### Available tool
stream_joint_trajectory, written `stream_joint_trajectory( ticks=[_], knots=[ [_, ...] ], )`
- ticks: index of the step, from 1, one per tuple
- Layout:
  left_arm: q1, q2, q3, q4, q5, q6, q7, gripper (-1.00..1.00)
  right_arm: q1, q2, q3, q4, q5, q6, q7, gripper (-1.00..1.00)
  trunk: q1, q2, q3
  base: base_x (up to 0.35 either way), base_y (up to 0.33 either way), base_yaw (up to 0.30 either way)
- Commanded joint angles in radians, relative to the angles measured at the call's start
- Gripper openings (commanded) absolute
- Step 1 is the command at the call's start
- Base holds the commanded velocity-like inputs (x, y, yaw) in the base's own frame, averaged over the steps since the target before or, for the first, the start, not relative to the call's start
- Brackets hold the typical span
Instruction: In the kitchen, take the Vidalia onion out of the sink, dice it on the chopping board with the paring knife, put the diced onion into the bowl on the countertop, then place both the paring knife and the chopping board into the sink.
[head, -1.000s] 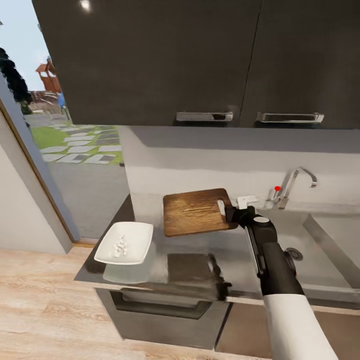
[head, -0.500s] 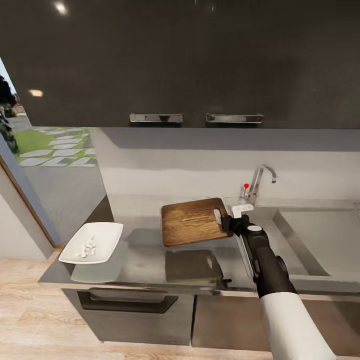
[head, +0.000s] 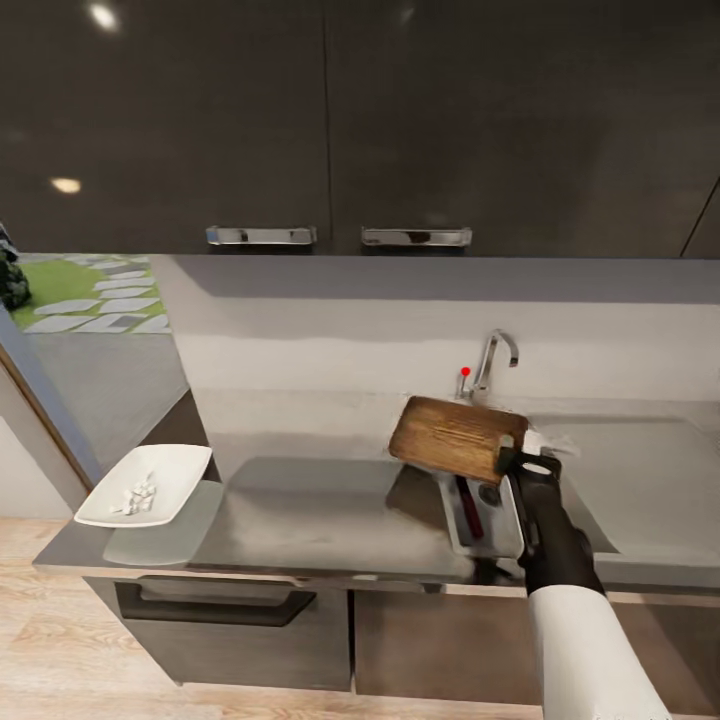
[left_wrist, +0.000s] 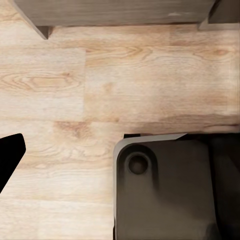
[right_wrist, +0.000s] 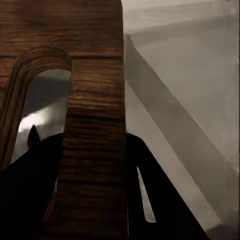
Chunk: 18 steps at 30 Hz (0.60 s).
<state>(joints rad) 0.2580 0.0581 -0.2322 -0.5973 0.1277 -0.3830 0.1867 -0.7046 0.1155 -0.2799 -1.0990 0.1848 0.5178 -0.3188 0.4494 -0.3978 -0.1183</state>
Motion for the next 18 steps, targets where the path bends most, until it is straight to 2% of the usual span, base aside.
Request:
stream_joint_trajectory(
  ticks=[1,2,4,5,6,8,9,11,14,18],
  knots=[
    [0.000,0.002,-0.009,-0.001,0.010,-0.002,0.007,1.00,-0.001,0.001,-0.003,0.011,-0.030,0.001,-0.042,-1.00,0.001,-0.002,-0.002,0.000,-0.021,0.000],
    [0.000,0.002,-0.009,0.000,0.010,-0.001,0.007,1.00,-0.001,0.001,-0.005,0.034,-0.067,-0.013,-0.107,-1.00,0.001,-0.002,-0.002,0.000,-0.011,0.000],
    [0.000,0.002,-0.009,0.001,0.010,-0.002,0.007,1.00,-0.001,0.001,-0.006,0.082,-0.147,-0.096,-0.234,-1.00,0.001,-0.002,-0.002,0.000,-0.004,0.000],
    [0.000,0.002,-0.009,0.000,0.010,-0.002,0.007,1.00,-0.001,0.001,-0.006,0.094,-0.171,-0.127,-0.282,-1.00,0.001,-0.002,-0.002,0.000,-0.002,0.000],
    [0.000,0.002,-0.009,0.000,0.010,-0.002,0.007,1.00,-0.001,0.001,-0.005,0.108,-0.204,-0.166,-0.358,-1.00,0.001,-0.002,-0.002,0.000,0.000,0.000],
    [0.000,0.001,-0.009,-0.001,0.010,-0.002,0.005,1.00,-0.001,0.001,-0.005,0.121,-0.273,-0.222,-0.504,-1.00,0.001,-0.002,-0.002,0.000,0.000,0.000],
    [0.000,0.001,-0.009,-0.005,0.010,-0.002,0.004,1.00,-0.001,0.001,-0.004,0.122,-0.298,-0.237,-0.546,-1.00,0.001,-0.002,-0.002,0.000,0.000,0.000],
    [0.000,0.001,-0.009,-0.012,0.011,-0.002,0.004,1.00,-0.001,0.000,-0.004,0.109,-0.382,-0.266,-0.660,-1.00,0.001,-0.002,-0.002,0.000,0.000,0.000],
    [0.000,0.002,-0.009,-0.014,0.012,-0.002,0.004,1.00,-0.001,-0.001,-0.003,0.089,-0.439,-0.278,-0.797,-1.00,0.001,-0.002,-0.002,0.000,0.000,0.000],
    [0.000,0.002,-0.009,-0.015,0.012,-0.002,0.004,1.00,-0.005,-0.001,-0.003,0.081,-0.455,-0.281,-0.870,-1.00,0.001,-0.002,-0.002,0.000,0.000,0.000]
  ],
)
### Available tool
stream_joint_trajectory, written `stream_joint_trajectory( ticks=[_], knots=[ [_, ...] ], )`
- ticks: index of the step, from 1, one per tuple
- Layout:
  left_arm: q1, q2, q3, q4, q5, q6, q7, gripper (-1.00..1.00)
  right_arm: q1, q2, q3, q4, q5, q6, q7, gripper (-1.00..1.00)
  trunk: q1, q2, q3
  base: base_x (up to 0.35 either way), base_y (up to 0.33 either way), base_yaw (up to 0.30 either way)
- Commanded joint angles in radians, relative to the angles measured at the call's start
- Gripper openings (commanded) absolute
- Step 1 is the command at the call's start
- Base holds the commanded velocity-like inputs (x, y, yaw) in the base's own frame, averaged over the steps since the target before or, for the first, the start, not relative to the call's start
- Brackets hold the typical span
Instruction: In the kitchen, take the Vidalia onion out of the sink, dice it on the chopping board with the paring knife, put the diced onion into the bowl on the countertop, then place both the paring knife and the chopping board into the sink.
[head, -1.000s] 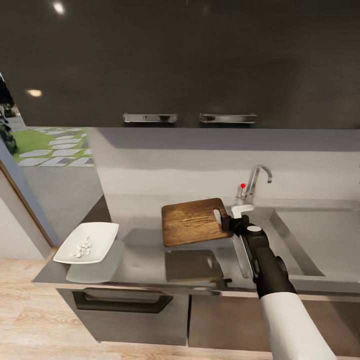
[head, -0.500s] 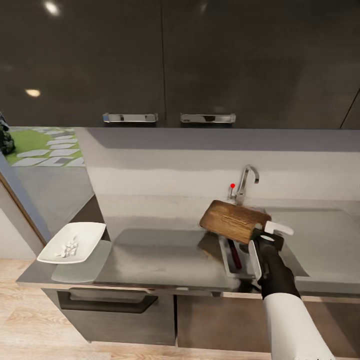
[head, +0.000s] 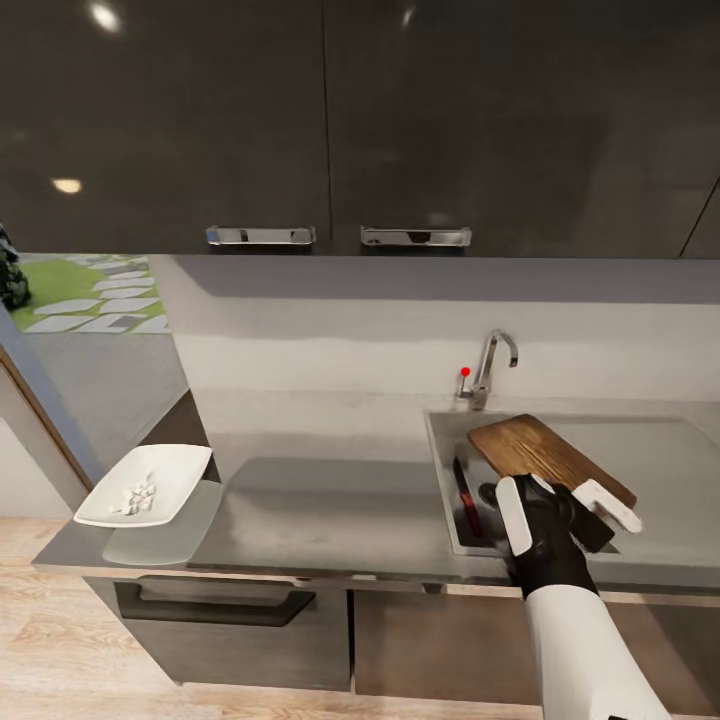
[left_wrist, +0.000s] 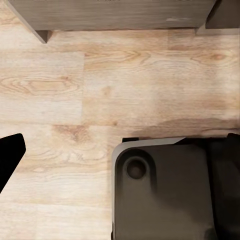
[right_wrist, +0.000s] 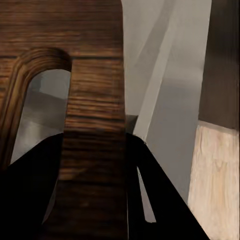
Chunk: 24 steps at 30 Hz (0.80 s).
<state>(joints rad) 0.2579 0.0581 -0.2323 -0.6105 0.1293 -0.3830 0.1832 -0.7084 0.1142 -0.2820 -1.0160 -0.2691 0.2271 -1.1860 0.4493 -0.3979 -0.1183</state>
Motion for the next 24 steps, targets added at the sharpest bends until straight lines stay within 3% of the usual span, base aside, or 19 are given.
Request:
stream_joint_trajectory(
  ticks=[1,4,7,14,24],
  knots=[
    [0.000,0.002,-0.009,-0.002,0.010,-0.002,0.007,1.00,-0.001,0.001,-0.001,-0.002,-0.009,0.010,-0.017,-1.00,0.001,-0.002,-0.002,0.053,0.000,0.000],
    [0.000,0.002,-0.008,-0.001,0.010,-0.001,0.007,1.00,-0.002,0.002,-0.001,-0.004,-0.083,0.011,-0.041,-1.00,0.001,-0.002,-0.002,0.195,0.080,0.000],
    [0.000,0.002,-0.008,-0.001,0.011,-0.001,0.007,1.00,-0.002,0.004,0.000,-0.013,-0.155,0.011,-0.124,-1.00,0.001,-0.002,-0.002,0.267,0.137,0.000],
    [0.000,0.003,-0.008,-0.002,0.012,-0.002,0.007,1.00,-0.002,0.005,-0.003,-0.024,-0.168,0.011,-0.161,-1.00,0.001,-0.002,-0.011,0.253,0.153,0.000],
    [0.000,0.003,-0.008,-0.002,0.012,-0.002,0.007,1.00,-0.002,0.004,-0.004,-0.020,-0.167,0.009,-0.161,-1.00,0.001,-0.002,-0.027,0.035,0.016,0.000]
  ],
)
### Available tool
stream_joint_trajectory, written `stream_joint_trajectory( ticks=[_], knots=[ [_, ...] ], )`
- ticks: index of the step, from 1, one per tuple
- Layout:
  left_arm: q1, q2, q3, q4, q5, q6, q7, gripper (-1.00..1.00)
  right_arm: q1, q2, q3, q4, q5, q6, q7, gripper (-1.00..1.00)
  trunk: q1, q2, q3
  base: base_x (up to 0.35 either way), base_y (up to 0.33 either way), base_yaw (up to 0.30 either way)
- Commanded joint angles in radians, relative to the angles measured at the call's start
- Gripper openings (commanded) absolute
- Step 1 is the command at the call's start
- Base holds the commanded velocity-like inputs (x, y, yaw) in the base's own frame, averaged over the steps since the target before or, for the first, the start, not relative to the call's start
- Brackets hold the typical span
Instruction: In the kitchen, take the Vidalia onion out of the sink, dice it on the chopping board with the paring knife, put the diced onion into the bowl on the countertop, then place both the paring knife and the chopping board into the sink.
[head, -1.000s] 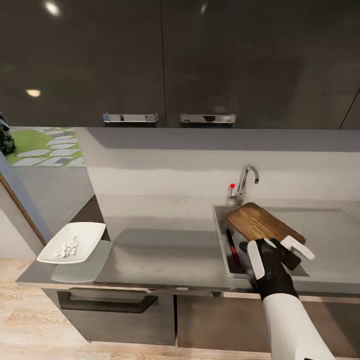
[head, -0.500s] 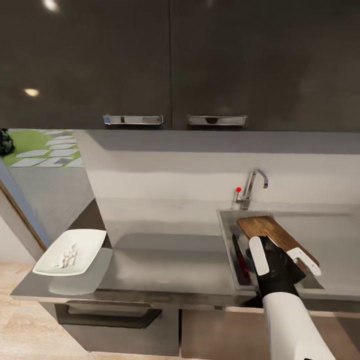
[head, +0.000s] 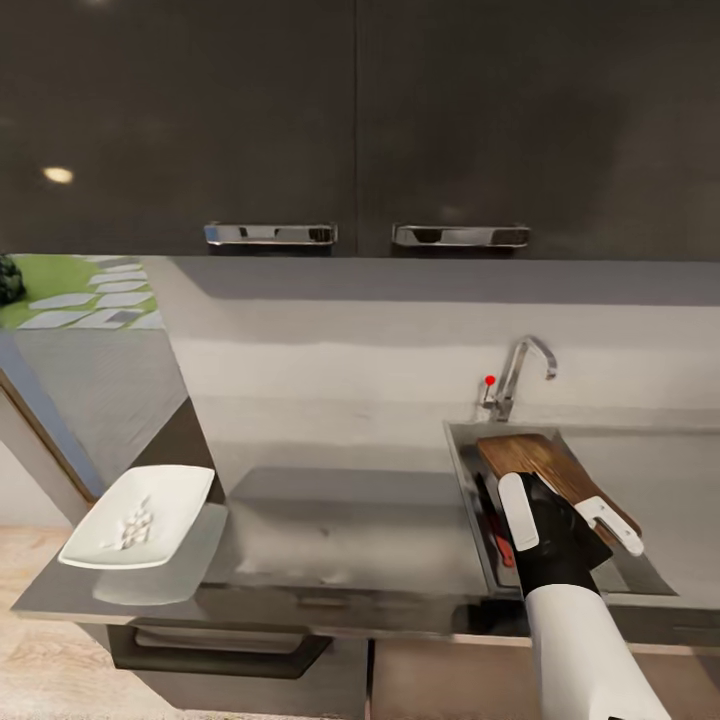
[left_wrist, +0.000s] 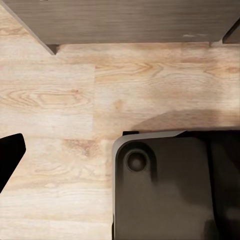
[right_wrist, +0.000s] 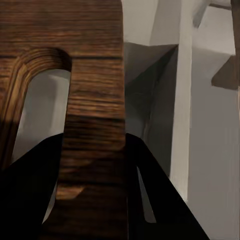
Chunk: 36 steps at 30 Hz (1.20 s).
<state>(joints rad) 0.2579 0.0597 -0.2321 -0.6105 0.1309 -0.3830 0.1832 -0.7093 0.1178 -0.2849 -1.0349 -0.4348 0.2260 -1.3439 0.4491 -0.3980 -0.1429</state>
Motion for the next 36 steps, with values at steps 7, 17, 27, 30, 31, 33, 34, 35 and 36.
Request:
stream_joint_trajectory(
  ticks=[7,17,27,30,31,33,34,35,36],
  knots=[
    [0.000,0.001,-0.009,-0.002,0.010,-0.002,0.007,1.00,-0.001,0.002,-0.007,0.008,-0.006,0.009,0.000,-1.00,0.001,-0.002,-0.013,0.269,0.000,0.000],
    [0.000,0.000,-0.009,0.000,0.010,-0.002,0.007,1.00,-0.001,-0.014,-0.012,0.089,-0.113,-0.057,0.008,-1.00,0.001,-0.002,-0.029,0.186,0.000,0.000],
    [0.000,0.000,-0.009,0.004,0.009,-0.002,0.007,1.00,-0.001,-0.027,-0.013,0.136,-0.114,-0.094,0.011,-1.00,0.001,-0.002,-0.044,-0.011,-0.024,0.000],
    [0.000,0.000,-0.009,0.003,0.009,-0.002,0.007,1.00,-0.001,-0.028,-0.012,0.137,-0.113,-0.094,0.011,-1.00,0.001,-0.002,-0.049,-0.045,-0.036,0.000],
    [0.000,0.000,-0.009,0.003,0.009,-0.002,0.007,1.00,-0.001,-0.029,-0.012,0.137,-0.113,-0.094,0.011,-1.00,0.001,-0.002,-0.051,-0.014,-0.011,0.000],
    [0.000,0.000,-0.009,0.003,0.009,-0.002,0.007,1.00,-0.001,-0.028,-0.011,0.138,-0.112,-0.098,0.011,-1.00,0.001,-0.002,-0.054,-0.006,-0.005,0.000],
    [0.000,0.000,-0.009,0.003,0.009,-0.002,0.007,1.00,-0.001,-0.028,-0.011,0.143,-0.111,-0.113,0.012,-1.00,0.001,-0.002,-0.055,-0.002,-0.002,0.000],
    [0.000,0.000,-0.009,0.003,0.009,-0.002,0.007,1.00,-0.001,-0.029,-0.011,0.150,-0.110,-0.129,0.012,-1.00,0.001,-0.002,-0.057,-0.001,-0.001,0.000],
    [0.000,0.000,-0.009,0.003,0.009,-0.002,0.007,1.00,-0.001,-0.029,-0.010,0.167,-0.109,-0.153,0.013,-1.00,0.001,-0.002,-0.059,0.000,0.000,0.000]
  ],
)
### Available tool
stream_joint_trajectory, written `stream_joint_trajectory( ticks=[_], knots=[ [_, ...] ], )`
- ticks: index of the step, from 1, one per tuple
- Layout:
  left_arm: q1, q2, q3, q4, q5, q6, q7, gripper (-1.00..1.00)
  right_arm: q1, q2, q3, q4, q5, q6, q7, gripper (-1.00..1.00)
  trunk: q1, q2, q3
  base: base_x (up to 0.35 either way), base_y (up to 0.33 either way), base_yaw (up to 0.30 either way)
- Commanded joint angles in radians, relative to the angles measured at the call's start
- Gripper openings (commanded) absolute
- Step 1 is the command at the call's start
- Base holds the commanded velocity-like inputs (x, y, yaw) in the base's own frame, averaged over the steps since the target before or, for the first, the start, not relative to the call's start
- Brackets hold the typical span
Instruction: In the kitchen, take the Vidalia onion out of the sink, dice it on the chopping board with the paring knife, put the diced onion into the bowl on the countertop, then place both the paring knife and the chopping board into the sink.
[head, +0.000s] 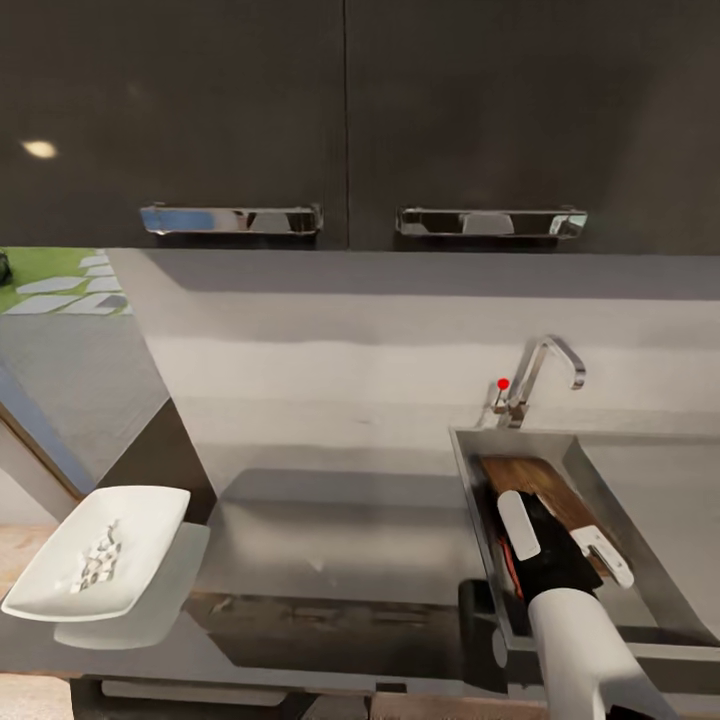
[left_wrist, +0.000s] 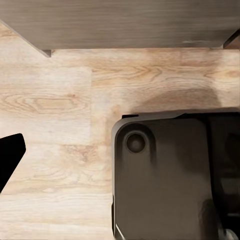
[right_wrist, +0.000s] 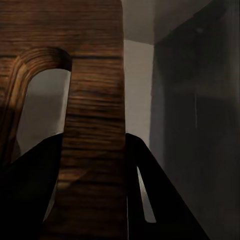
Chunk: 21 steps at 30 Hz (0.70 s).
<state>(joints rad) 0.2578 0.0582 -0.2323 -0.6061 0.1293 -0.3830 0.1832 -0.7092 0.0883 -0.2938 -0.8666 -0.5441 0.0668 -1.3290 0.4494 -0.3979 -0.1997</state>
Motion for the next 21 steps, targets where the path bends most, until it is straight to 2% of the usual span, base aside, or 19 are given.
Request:
stream_joint_trajectory(
  ticks=[1,6,14,17,21],
  knots=[
    [0.000,0.002,-0.009,-0.001,0.010,-0.002,0.007,1.00,-0.001,0.001,-0.001,0.011,0.000,-0.006,-0.001,-1.00,0.001,-0.002,-0.003,0.000,0.000,0.000],
    [0.000,0.002,-0.009,0.000,0.010,-0.002,0.007,1.00,-0.001,0.000,0.000,0.062,0.003,-0.029,0.076,-1.00,0.001,-0.002,-0.011,0.000,0.000,0.000],
    [0.000,0.002,-0.009,0.000,0.010,-0.002,0.007,1.00,-0.001,-0.002,-0.001,0.097,0.004,-0.075,0.098,-1.00,0.001,-0.002,-0.024,0.000,0.000,0.000],
    [0.000,0.002,-0.009,-0.001,0.010,-0.002,0.007,1.00,-0.001,-0.022,0.002,0.119,0.002,-0.080,0.099,-1.00,0.001,-0.002,-0.028,0.000,-0.075,0.000],
    [0.000,0.002,-0.009,-0.001,0.010,-0.002,0.007,1.00,-0.001,-0.030,0.003,0.131,0.002,-0.081,0.130,-1.00,0.001,-0.002,-0.035,0.000,-0.169,0.000]
  ],
)
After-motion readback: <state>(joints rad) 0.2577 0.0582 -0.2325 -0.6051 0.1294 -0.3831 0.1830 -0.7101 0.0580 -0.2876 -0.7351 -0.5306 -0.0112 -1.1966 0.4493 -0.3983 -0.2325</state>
